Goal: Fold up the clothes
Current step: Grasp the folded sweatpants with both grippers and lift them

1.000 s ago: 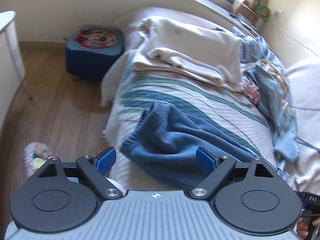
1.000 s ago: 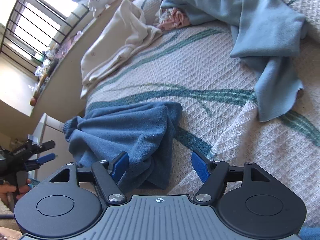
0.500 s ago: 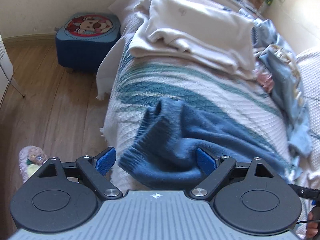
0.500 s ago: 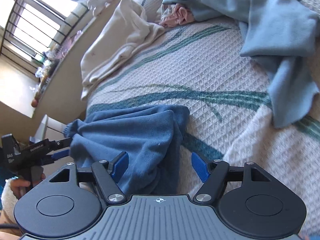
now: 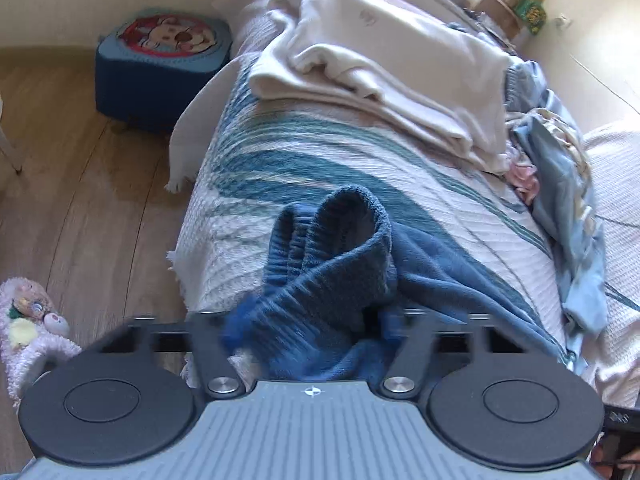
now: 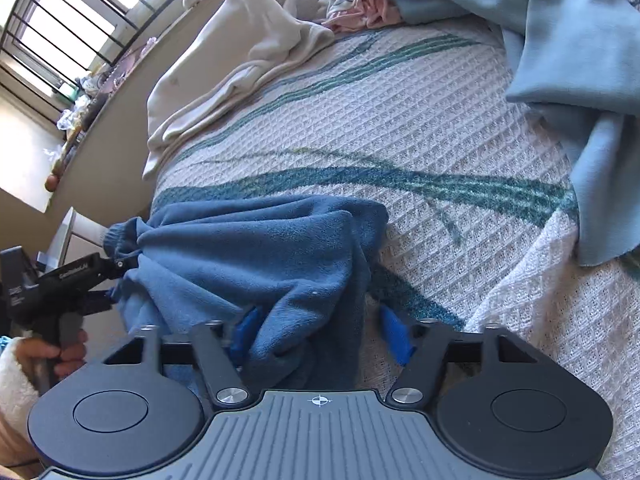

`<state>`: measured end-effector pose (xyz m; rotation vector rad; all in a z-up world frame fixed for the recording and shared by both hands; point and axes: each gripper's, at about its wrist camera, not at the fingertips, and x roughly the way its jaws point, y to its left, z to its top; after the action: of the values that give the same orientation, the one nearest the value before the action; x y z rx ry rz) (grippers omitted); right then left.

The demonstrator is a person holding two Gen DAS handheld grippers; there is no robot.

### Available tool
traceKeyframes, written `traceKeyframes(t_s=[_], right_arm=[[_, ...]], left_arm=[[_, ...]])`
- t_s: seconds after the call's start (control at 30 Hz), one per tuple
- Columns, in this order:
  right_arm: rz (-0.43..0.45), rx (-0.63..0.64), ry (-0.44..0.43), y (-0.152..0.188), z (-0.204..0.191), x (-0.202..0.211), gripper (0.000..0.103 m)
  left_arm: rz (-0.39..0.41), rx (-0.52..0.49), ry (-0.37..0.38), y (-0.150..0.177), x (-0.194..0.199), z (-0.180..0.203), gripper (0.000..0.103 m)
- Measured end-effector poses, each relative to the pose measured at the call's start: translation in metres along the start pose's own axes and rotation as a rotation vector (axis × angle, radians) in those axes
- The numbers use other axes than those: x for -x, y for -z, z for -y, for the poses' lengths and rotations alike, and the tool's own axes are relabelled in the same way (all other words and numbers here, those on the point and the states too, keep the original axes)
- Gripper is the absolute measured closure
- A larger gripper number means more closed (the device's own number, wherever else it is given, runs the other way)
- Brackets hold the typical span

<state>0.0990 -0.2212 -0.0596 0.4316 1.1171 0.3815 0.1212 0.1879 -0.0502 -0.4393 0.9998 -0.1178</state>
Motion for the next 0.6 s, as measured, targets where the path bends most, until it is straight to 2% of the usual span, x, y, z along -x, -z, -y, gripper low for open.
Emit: traceKeyframes(t_s=[0.03,0.07,0.13,0.23,0.37,0.47,0.6], right_arm=[[0.001,0.008,0.001,0.0,-0.002,0.001,0.071],[0.001,0.027,0.003,-0.001,-0.005,0.003,0.073],[0.0,0.065,0.006,-0.002,-0.011,0.006,0.084],[0.041,0.15,0.018,-0.007,-0.025,0.021,0.088],[0.17,0.253,0.003,-0.035,-0.049,0.054,0.09],[0.297,0.354,-0.008,-0.074,-0.075,0.069,0.09],[0.444,0.435,-0.022,-0.147,-0.112,0.061,0.09]], left_arm=[[0.007,0.002,0.003,0.0,0.004,0.004,0.072],[0.012,-0.003,0.002,0.0,0.009,0.008,0.073],[0.03,-0.012,0.004,0.0,0.02,0.015,0.074],[0.076,0.001,0.049,-0.004,0.048,0.018,0.075],[0.19,-0.036,0.096,-0.027,0.085,0.033,0.075],[0.294,-0.067,0.116,-0.064,0.101,0.044,0.075],[0.409,-0.099,0.089,-0.127,0.095,0.056,0.075]])
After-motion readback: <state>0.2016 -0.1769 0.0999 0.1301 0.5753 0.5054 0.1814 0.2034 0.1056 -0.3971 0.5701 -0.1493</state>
